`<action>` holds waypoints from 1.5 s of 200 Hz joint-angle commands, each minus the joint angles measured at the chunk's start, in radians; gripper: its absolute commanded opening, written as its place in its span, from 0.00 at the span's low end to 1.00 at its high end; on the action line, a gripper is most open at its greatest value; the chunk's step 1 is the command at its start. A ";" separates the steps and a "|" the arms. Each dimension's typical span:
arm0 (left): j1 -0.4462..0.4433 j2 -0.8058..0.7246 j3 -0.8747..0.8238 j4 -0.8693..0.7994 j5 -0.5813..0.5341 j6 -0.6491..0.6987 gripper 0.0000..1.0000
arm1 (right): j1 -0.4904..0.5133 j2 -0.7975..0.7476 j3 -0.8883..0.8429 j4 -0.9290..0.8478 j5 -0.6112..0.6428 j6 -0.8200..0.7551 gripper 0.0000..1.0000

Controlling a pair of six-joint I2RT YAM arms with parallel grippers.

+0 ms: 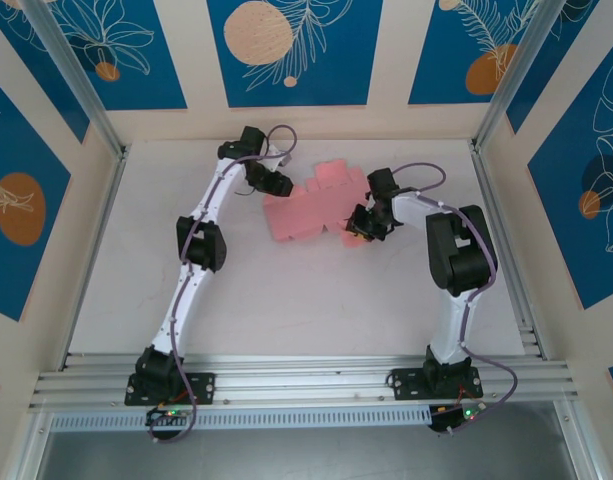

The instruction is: Fold the paper box

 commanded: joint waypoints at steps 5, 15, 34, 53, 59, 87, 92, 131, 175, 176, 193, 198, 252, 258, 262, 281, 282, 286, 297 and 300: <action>-0.010 -0.014 0.027 -0.106 0.014 0.022 0.32 | -0.018 0.038 0.034 -0.060 0.016 -0.043 0.26; -0.006 -0.024 0.027 -0.119 0.018 0.022 0.26 | -0.023 0.038 0.043 -0.068 0.015 -0.054 0.26; 0.002 -0.042 0.027 -0.140 0.060 0.015 0.13 | -0.026 0.035 0.068 -0.096 0.031 -0.070 0.26; 0.005 -0.051 0.028 -0.159 0.113 -0.010 0.05 | -0.026 0.030 0.094 -0.123 0.047 -0.084 0.26; 0.005 -0.051 0.028 -0.166 0.130 -0.019 0.01 | -0.028 0.028 0.100 -0.128 0.052 -0.089 0.27; 0.003 -0.060 0.028 -0.210 0.165 -0.051 0.00 | -0.028 0.022 0.133 -0.163 0.066 -0.115 0.29; 0.002 -0.065 0.028 -0.220 0.160 -0.050 0.00 | -0.030 0.019 0.141 -0.168 0.068 -0.121 0.30; -0.010 -0.151 -0.032 -0.238 -0.009 -0.079 0.00 | -0.038 -0.003 0.179 -0.207 0.075 -0.159 0.43; -0.010 -0.328 -0.312 -0.137 -0.068 -0.094 0.00 | -0.069 -0.016 0.241 -0.230 0.082 -0.179 0.55; -0.010 -0.335 -0.326 -0.128 -0.068 -0.094 0.00 | -0.070 -0.015 0.243 -0.230 0.080 -0.178 0.55; -0.010 -0.491 -0.617 0.047 -0.077 -0.105 0.00 | -0.093 0.002 0.276 -0.238 0.065 -0.175 0.59; -0.013 -0.527 -0.681 0.095 -0.096 -0.107 0.00 | -0.100 0.009 0.285 -0.238 0.059 -0.174 0.60; -0.018 -0.651 -0.941 0.190 -0.100 -0.190 0.00 | -0.160 0.054 0.309 -0.203 -0.049 -0.111 0.63; -0.018 -0.685 -1.003 0.230 -0.101 -0.204 0.00 | -0.163 0.053 0.297 -0.192 -0.066 -0.104 0.63; -0.018 -0.706 -1.044 0.253 -0.104 -0.214 0.00 | -0.164 0.052 0.288 -0.186 -0.077 -0.100 0.63; -0.018 -0.800 -1.229 0.360 -0.126 -0.260 0.00 | -0.161 0.038 0.244 -0.156 -0.099 -0.101 0.63; -0.018 -0.807 -1.237 0.365 -0.127 -0.264 0.00 | -0.161 0.037 0.243 -0.155 -0.099 -0.102 0.63; -0.018 -0.827 -1.273 0.387 -0.136 -0.276 0.00 | -0.162 0.036 0.235 -0.153 -0.101 -0.103 0.63; -0.018 -0.883 -1.376 0.455 -0.151 -0.310 0.00 | -0.162 0.029 0.217 -0.146 -0.109 -0.108 0.64; -0.018 -0.900 -1.401 0.473 -0.156 -0.320 0.00 | -0.162 0.024 0.212 -0.145 -0.113 -0.110 0.64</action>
